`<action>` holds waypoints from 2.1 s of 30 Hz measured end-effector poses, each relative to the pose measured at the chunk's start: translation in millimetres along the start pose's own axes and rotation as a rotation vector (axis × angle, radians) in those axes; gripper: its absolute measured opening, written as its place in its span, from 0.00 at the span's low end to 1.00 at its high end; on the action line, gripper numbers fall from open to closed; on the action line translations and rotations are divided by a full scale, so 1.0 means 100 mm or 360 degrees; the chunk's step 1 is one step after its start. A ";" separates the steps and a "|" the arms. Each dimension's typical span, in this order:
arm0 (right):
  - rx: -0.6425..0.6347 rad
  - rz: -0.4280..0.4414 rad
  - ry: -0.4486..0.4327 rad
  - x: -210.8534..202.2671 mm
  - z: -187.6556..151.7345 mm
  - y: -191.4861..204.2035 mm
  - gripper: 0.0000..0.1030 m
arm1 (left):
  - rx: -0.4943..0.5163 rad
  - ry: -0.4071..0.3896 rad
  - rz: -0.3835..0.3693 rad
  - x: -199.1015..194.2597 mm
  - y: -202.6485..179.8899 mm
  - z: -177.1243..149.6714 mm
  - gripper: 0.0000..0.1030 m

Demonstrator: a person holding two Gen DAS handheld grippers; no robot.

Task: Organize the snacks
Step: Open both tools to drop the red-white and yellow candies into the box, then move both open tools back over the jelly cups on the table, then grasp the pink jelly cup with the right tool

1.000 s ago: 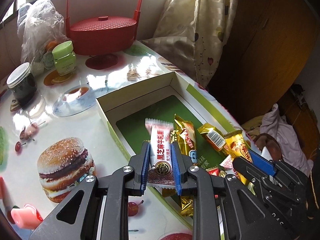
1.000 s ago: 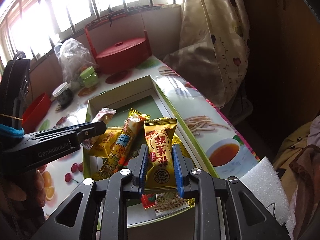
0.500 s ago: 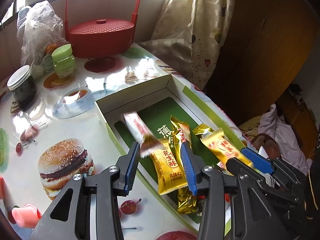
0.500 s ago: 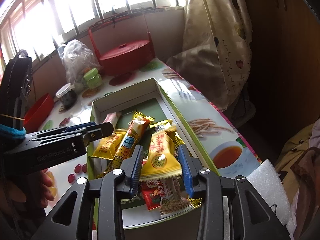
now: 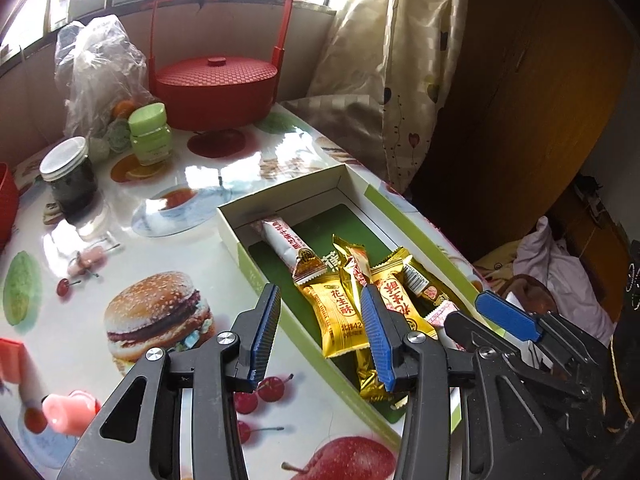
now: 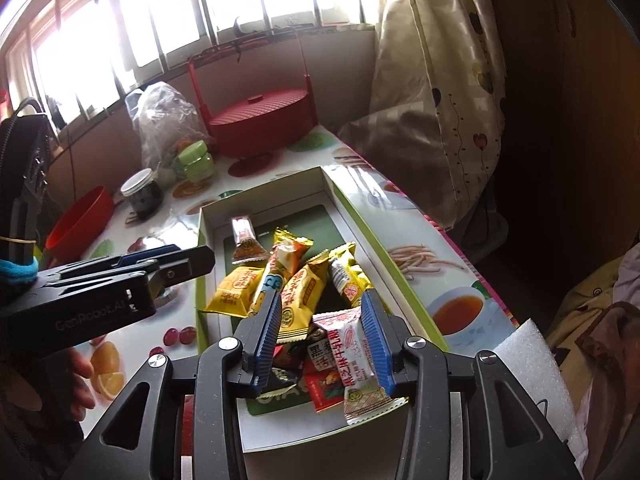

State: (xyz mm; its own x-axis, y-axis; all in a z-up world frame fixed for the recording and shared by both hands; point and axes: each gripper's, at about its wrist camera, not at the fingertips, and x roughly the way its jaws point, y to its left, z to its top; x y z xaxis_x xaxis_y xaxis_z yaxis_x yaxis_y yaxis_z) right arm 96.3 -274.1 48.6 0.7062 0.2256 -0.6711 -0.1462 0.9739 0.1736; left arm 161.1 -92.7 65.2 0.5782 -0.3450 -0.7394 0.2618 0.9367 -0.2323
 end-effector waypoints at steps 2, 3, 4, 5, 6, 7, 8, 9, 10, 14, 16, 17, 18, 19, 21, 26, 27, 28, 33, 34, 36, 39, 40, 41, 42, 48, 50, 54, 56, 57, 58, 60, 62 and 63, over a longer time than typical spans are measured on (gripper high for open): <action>-0.0006 0.0007 -0.0005 -0.03 -0.01 0.03 0.39 | -0.0002 -0.0012 0.0005 -0.05 0.01 -0.02 0.42; -0.0011 0.0008 -0.0007 -0.04 -0.01 0.04 0.39 | -0.0003 -0.0018 0.0011 -0.07 0.01 -0.02 0.42; -0.0016 0.0009 -0.0009 -0.05 -0.01 0.06 0.39 | -0.0007 -0.0025 0.0019 -0.10 0.02 -0.04 0.42; -0.0021 0.0012 -0.0012 -0.06 -0.01 0.07 0.39 | -0.0009 -0.0027 0.0030 -0.12 0.03 -0.05 0.42; -0.0025 0.0016 -0.0014 -0.07 -0.02 0.09 0.39 | -0.0007 -0.0033 0.0046 -0.15 0.04 -0.07 0.42; -0.0029 0.0018 -0.0017 -0.08 -0.02 0.10 0.39 | -0.0007 -0.0041 0.0054 -0.18 0.05 -0.08 0.42; -0.0032 0.0023 -0.0021 -0.09 -0.02 0.12 0.40 | -0.0016 -0.0050 0.0057 -0.22 0.07 -0.10 0.42; -0.0034 0.0032 -0.0025 -0.10 -0.02 0.14 0.40 | -0.0024 -0.0057 0.0054 -0.25 0.09 -0.11 0.42; -0.0039 0.0042 -0.0027 -0.11 -0.03 0.15 0.40 | -0.0032 -0.0064 0.0053 -0.27 0.10 -0.12 0.42; -0.0068 0.0065 -0.0024 -0.12 -0.04 0.25 0.40 | -0.0058 -0.0095 0.0084 -0.39 0.18 -0.18 0.42; -0.0082 0.0078 -0.0024 -0.12 -0.05 0.30 0.40 | -0.0076 -0.0106 0.0087 -0.44 0.22 -0.21 0.42; -0.0089 0.0083 -0.0025 -0.13 -0.05 0.32 0.41 | -0.0088 -0.0115 0.0095 -0.47 0.25 -0.23 0.42; -0.0094 0.0088 -0.0027 -0.13 -0.06 0.34 0.41 | -0.0091 -0.0120 0.0098 -0.49 0.26 -0.24 0.42; -0.0100 0.0095 -0.0026 -0.14 -0.06 0.37 0.41 | -0.0098 -0.0123 0.0101 -0.51 0.29 -0.26 0.42; -0.0113 0.0111 -0.0025 -0.14 -0.07 0.43 0.42 | -0.0108 -0.0130 0.0118 -0.55 0.33 -0.29 0.42; -0.0149 0.0148 -0.0021 -0.14 -0.09 0.56 0.42 | -0.0132 -0.0136 0.0164 -0.62 0.45 -0.36 0.42; -0.0157 0.0156 -0.0018 -0.14 -0.09 0.59 0.42 | -0.0132 -0.0139 0.0172 -0.63 0.46 -0.37 0.42; -0.0164 0.0163 -0.0015 -0.13 -0.10 0.62 0.42 | -0.0133 -0.0139 0.0177 -0.65 0.49 -0.39 0.42; -0.0208 0.0196 0.0000 -0.10 -0.13 0.76 0.43 | -0.0162 -0.0170 0.0191 -0.76 0.63 -0.46 0.42; -0.0224 0.0211 0.0003 -0.09 -0.13 0.80 0.43 | -0.0176 -0.0175 0.0191 -0.78 0.67 -0.48 0.42; -0.0255 0.0244 0.0007 -0.08 -0.15 0.89 0.43 | -0.0198 -0.0184 0.0216 -0.82 0.76 -0.51 0.42; -0.0303 0.0298 0.0028 -0.04 -0.16 1.02 0.43 | -0.0238 -0.0207 0.0230 -0.90 0.89 -0.57 0.42; -0.0312 0.0308 0.0037 -0.02 -0.16 1.06 0.43 | -0.0254 -0.0212 0.0233 -0.93 0.94 -0.59 0.42; -0.0322 0.0324 0.0044 0.01 -0.17 1.10 0.44 | -0.0271 -0.0219 0.0247 -0.96 0.99 -0.61 0.42; -0.0336 0.0353 0.0051 0.03 -0.17 1.15 0.44 | -0.0280 -0.0223 0.0256 -0.98 1.02 -0.63 0.42; -0.0418 0.0460 0.0082 0.10 -0.21 1.39 0.46 | -0.0357 -0.0279 0.0345 -1.16 1.30 -0.74 0.42; -0.0444 0.0484 0.0097 0.14 -0.22 1.48 0.46 | -0.0390 -0.0275 0.0369 -1.18 1.40 -0.77 0.42; -0.0510 0.0569 0.0138 0.20 -0.26 1.68 0.49 | -0.0473 -0.0274 0.0413 -1.23 1.63 -0.85 0.42; -0.0551 0.0609 0.0156 0.23 -0.28 1.80 0.50 | -0.0503 -0.0280 0.0431 -1.27 1.71 -0.88 0.42; -0.0568 0.0621 0.0160 0.25 -0.29 1.85 0.50 | -0.0519 -0.0285 0.0436 -1.29 1.76 -0.89 0.42; -0.0583 0.0634 0.0164 0.27 -0.30 1.90 0.50 | -0.0535 -0.0288 0.0440 -1.30 1.81 -0.91 0.42; -0.0592 0.0658 0.0173 0.30 -0.32 1.97 0.51 | -0.0566 -0.0290 0.0462 -1.32 1.89 -0.94 0.42; -0.0587 0.0691 0.0183 0.33 -0.32 2.02 0.52 | -0.0591 -0.0287 0.0470 -1.34 1.98 -0.98 0.42; -0.0587 0.0705 0.0186 0.35 -0.32 2.06 0.52 | -0.0600 -0.0287 0.0471 -1.35 2.00 -1.00 0.42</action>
State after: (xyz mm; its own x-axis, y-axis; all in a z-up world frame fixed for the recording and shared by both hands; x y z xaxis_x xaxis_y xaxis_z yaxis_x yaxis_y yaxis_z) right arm 68.7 -64.9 37.6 0.4450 0.5936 -0.6706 -0.6558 0.7259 0.2074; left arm 58.4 147.1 55.0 0.7180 -0.0354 -0.6951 -0.2111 0.9406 -0.2659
